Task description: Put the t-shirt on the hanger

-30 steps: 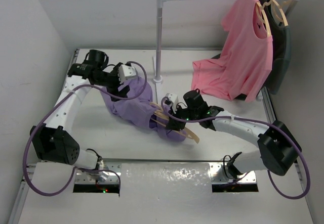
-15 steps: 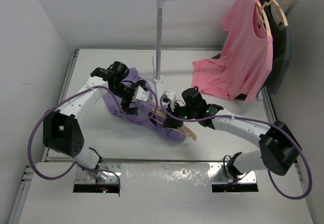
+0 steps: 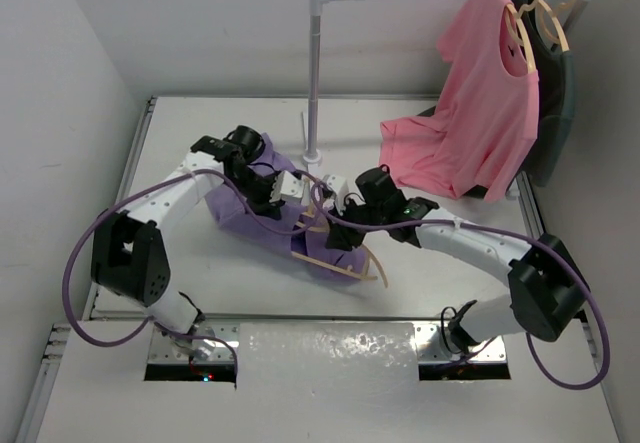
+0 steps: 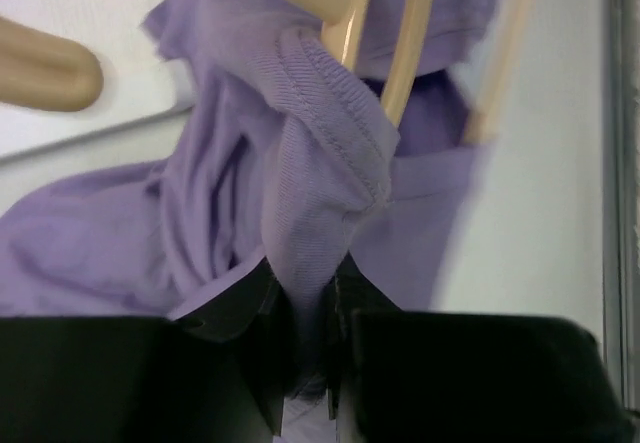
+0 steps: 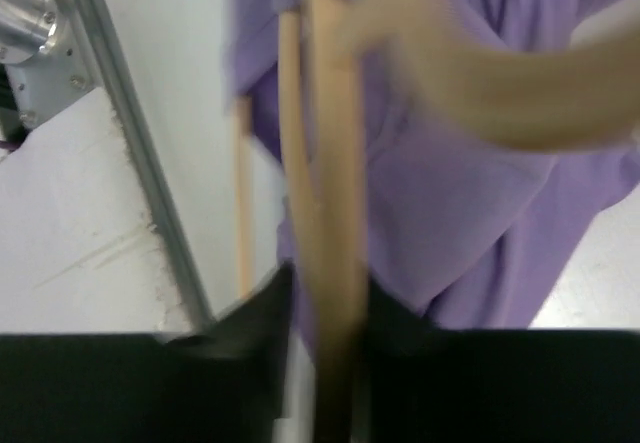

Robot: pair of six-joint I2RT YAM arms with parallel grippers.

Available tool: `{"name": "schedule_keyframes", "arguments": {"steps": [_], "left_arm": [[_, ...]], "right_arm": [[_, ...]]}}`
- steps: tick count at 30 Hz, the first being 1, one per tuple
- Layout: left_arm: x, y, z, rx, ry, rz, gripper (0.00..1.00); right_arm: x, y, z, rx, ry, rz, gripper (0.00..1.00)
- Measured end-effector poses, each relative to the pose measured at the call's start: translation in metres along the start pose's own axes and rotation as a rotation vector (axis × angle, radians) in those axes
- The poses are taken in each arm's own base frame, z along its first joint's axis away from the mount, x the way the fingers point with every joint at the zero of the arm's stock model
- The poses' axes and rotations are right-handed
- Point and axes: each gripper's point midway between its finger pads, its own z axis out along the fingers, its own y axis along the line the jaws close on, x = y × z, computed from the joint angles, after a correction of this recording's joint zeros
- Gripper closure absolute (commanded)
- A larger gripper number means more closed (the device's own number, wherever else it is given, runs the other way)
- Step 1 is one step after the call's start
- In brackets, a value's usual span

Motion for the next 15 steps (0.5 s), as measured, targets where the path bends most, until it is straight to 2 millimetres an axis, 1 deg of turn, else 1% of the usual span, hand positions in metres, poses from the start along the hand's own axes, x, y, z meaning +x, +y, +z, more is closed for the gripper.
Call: {"name": "schedule_keyframes", "arguments": {"steps": [2,3,4,5,7,9,10,12,13,14,15], "left_arm": [[0.001,0.006,-0.006,-0.053,0.011,-0.042,1.00],[0.002,0.009,-0.010,-0.085,0.013,-0.073,1.00],[0.005,0.011,-0.015,-0.122,0.017,-0.114,1.00],[0.007,0.014,-0.020,-0.159,0.017,-0.155,1.00],[0.014,0.021,-0.030,-0.237,0.021,-0.248,1.00],[0.019,0.027,-0.037,-0.309,0.025,-0.328,1.00],[0.022,0.030,-0.040,-0.345,0.029,-0.360,1.00],[0.027,0.034,-0.047,-0.418,0.042,-0.409,1.00],[0.029,0.036,-0.051,-0.450,0.049,-0.425,1.00],[0.030,0.040,-0.057,-0.492,0.057,-0.443,1.00],[0.033,0.047,-0.064,-0.549,0.072,-0.457,1.00]], "right_arm": [[-0.009,-0.005,0.000,0.030,-0.006,-0.008,0.44],[-0.018,-0.007,-0.001,0.049,-0.016,-0.016,0.21],[-0.031,-0.013,-0.004,0.086,-0.036,-0.024,0.11],[-0.045,-0.017,-0.007,0.122,-0.059,-0.027,0.03],[-0.081,-0.030,-0.018,0.215,-0.134,-0.042,0.01],[-0.111,-0.042,-0.033,0.304,-0.207,-0.047,0.01],[-0.123,-0.047,-0.043,0.344,-0.244,-0.049,0.01],[-0.140,-0.052,-0.062,0.414,-0.302,-0.054,0.01],[-0.145,-0.055,-0.072,0.447,-0.326,-0.055,0.04],[-0.149,-0.056,-0.081,0.474,-0.346,-0.055,0.09],[-0.154,-0.056,-0.090,0.495,-0.370,-0.049,0.26]]}}
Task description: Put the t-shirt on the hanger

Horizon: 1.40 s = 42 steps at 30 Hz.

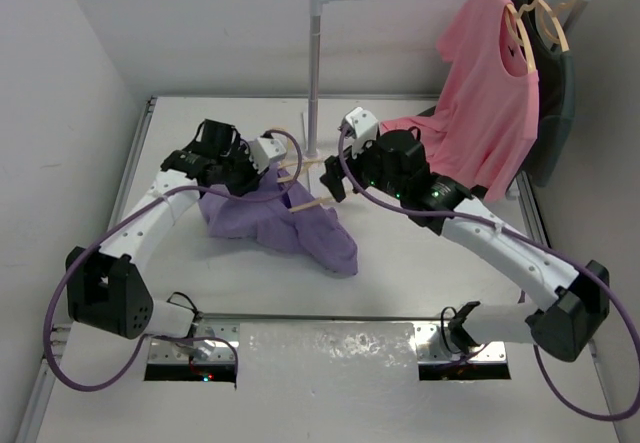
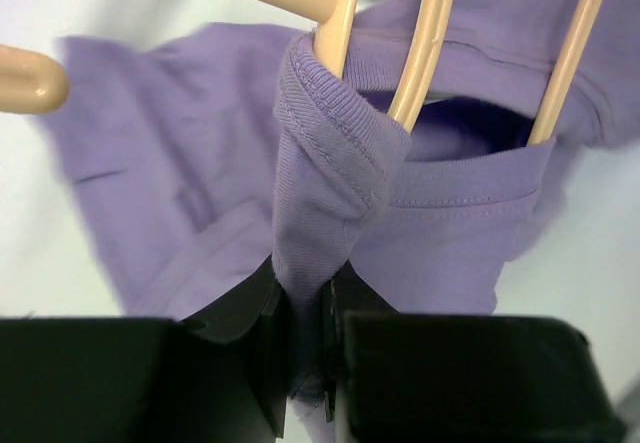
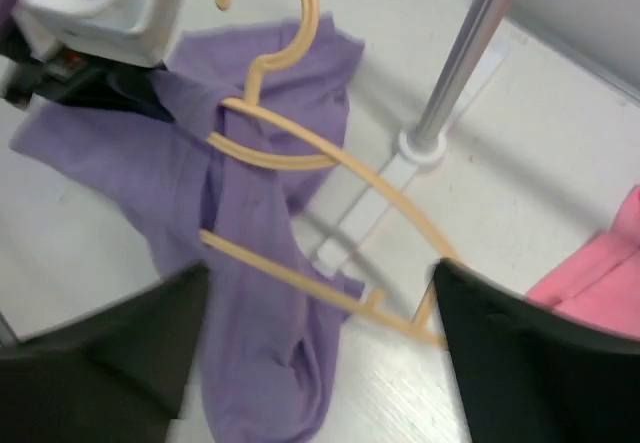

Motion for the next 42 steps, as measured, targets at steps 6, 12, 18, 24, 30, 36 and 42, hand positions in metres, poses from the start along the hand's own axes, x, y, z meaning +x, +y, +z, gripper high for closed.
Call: {"name": "schedule_keyframes", "arguments": {"steps": [6,12,18,24,30,36,42], "left_arm": [[-0.017,0.039,-0.013,-0.189,-0.011,-0.040,1.00],[-0.030,0.046,-0.019,-0.217,-0.049,-0.053,1.00],[-0.030,0.045,-0.018,-0.214,-0.052,-0.064,1.00],[-0.031,0.043,-0.018,-0.208,-0.056,-0.082,1.00],[-0.028,0.042,-0.016,-0.201,-0.053,-0.096,1.00],[-0.012,0.041,-0.012,-0.193,-0.023,-0.070,1.00],[0.007,0.034,-0.005,-0.176,0.014,0.056,1.00]], "right_arm": [[0.015,0.041,0.001,-0.024,-0.053,0.052,0.82],[0.113,0.100,0.041,-0.066,0.147,0.127,0.27],[0.161,0.078,0.069,0.073,0.206,0.159,0.27],[0.170,0.077,0.097,0.096,0.191,0.128,0.42],[0.183,0.062,0.113,0.177,0.217,0.184,1.00],[0.206,-0.031,0.056,0.356,0.166,0.447,1.00],[0.190,-0.084,0.010,0.300,0.046,0.653,1.00]]}}
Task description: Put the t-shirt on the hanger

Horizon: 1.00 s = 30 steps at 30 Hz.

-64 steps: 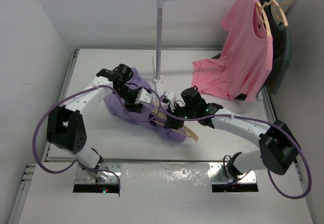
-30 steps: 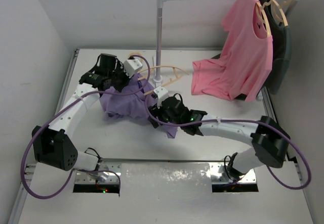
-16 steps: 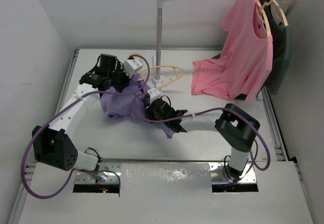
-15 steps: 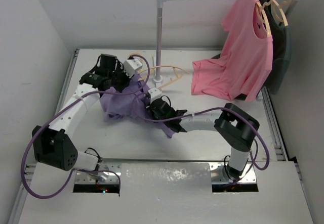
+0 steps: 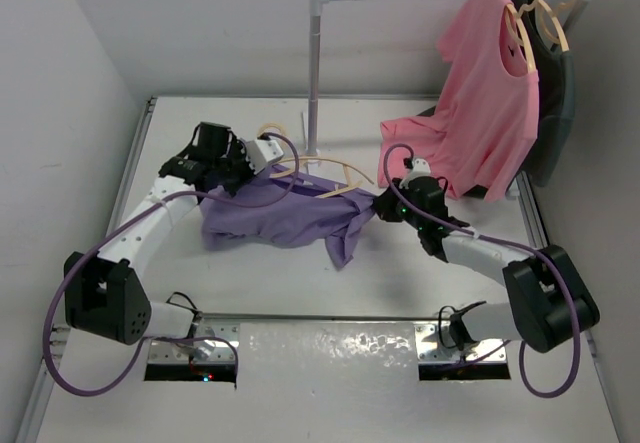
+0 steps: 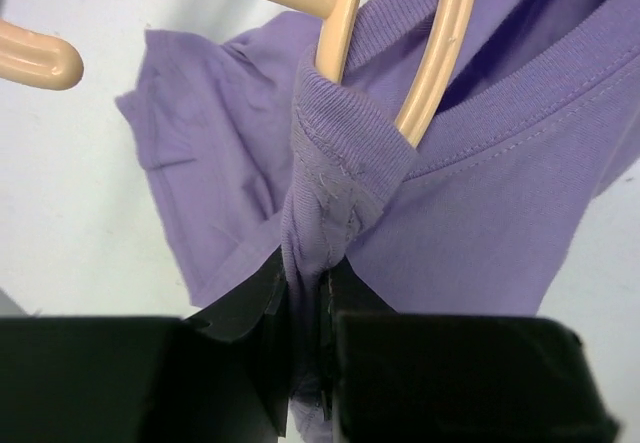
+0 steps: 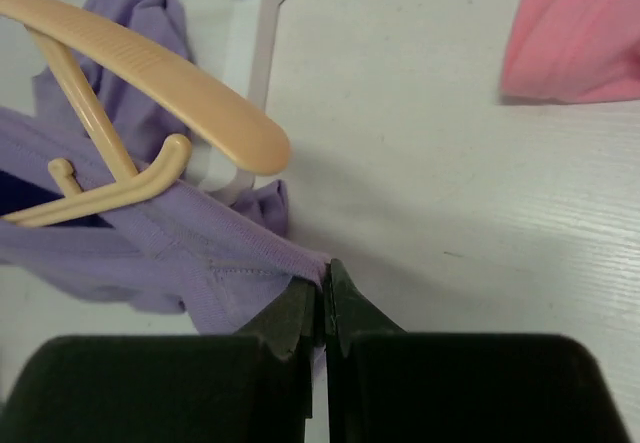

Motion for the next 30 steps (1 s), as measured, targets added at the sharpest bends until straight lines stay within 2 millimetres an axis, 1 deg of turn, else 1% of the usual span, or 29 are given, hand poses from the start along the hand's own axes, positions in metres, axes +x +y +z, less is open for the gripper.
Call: {"name": "schedule_keyframes", "arguments": {"steps": [3,6,9,11,14,16,18,21,23,25,30], "left_arm": [[-0.003,0.004,0.000,-0.008,-0.016,0.076,1.00],[-0.010,0.004,0.001,0.000,-0.039,0.157,1.00],[-0.014,0.003,0.003,-0.004,-0.050,0.241,1.00],[-0.012,0.003,0.004,-0.020,-0.048,0.289,1.00],[-0.015,0.007,0.002,-0.048,-0.054,0.339,1.00],[-0.022,0.011,0.000,-0.075,-0.066,0.373,1.00],[-0.029,0.017,-0.001,-0.121,-0.085,0.414,1.00],[-0.026,0.024,-0.001,-0.226,-0.088,0.488,1.00],[-0.020,0.029,0.001,-0.270,-0.079,0.507,1.00],[-0.018,0.032,0.003,-0.276,-0.081,0.509,1.00],[-0.032,0.030,-0.002,-0.264,-0.143,0.550,1.00]], "right_arm": [[0.000,0.002,-0.009,-0.096,0.031,0.035,1.00],[0.012,-0.006,-0.016,-0.143,0.082,0.093,1.00],[0.017,-0.010,-0.017,-0.166,0.118,0.120,1.00],[0.022,-0.008,-0.017,-0.184,0.143,0.127,1.00],[0.025,-0.006,-0.013,-0.196,0.195,0.114,1.00],[0.020,-0.003,-0.010,-0.213,0.206,0.087,1.00],[0.017,0.003,-0.010,-0.249,0.212,0.054,1.00],[0.019,0.007,-0.014,-0.283,0.247,0.012,1.00],[0.021,0.004,-0.018,-0.291,0.261,0.006,1.00],[0.024,-0.002,-0.021,-0.287,0.270,0.013,1.00],[0.025,-0.013,-0.023,-0.263,0.278,0.032,1.00]]}}
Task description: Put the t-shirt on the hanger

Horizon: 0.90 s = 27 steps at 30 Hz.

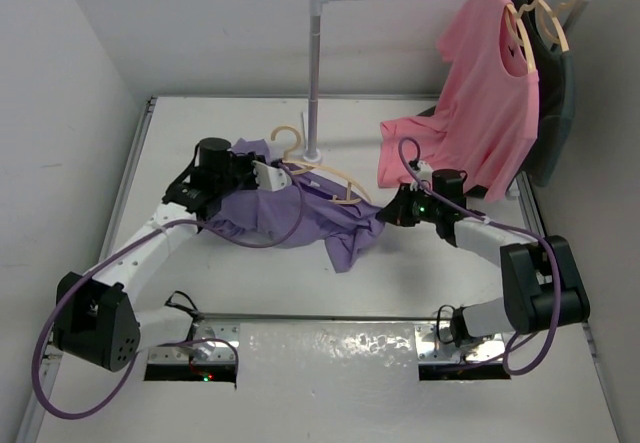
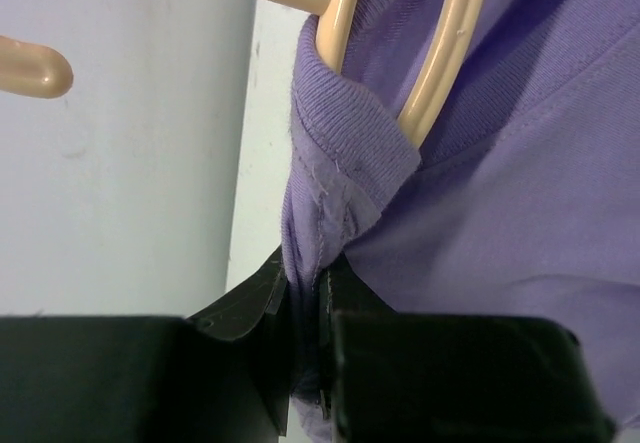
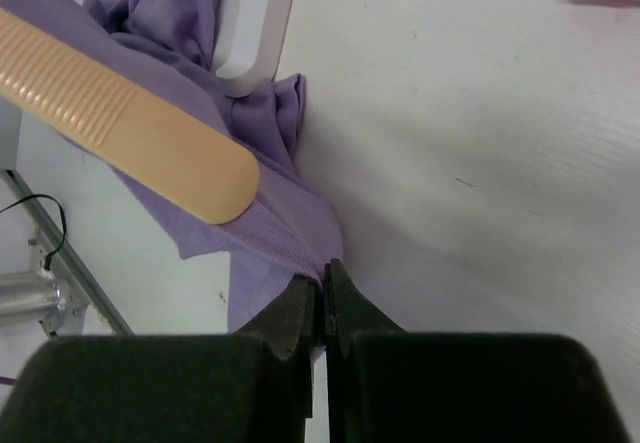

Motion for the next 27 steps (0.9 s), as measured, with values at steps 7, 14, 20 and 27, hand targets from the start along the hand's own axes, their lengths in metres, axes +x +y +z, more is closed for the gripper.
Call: {"name": "schedule_keyframes", "arguments": {"steps": [7,14,20,27], "left_arm": [[-0.012,0.002,-0.012,-0.033,-0.068,0.101,1.00],[-0.023,0.006,-0.027,-0.054,-0.117,0.150,1.00],[-0.026,0.001,-0.033,-0.036,-0.129,0.148,1.00],[-0.018,0.001,-0.031,-0.044,-0.090,0.070,1.00]], "right_arm": [[-0.006,-0.014,-0.008,0.021,-0.016,0.041,1.00],[-0.012,-0.019,-0.002,0.023,0.024,0.045,1.00],[-0.013,-0.024,0.002,0.033,0.038,0.044,1.00],[-0.008,-0.023,-0.001,0.032,0.058,0.012,1.00]]}}
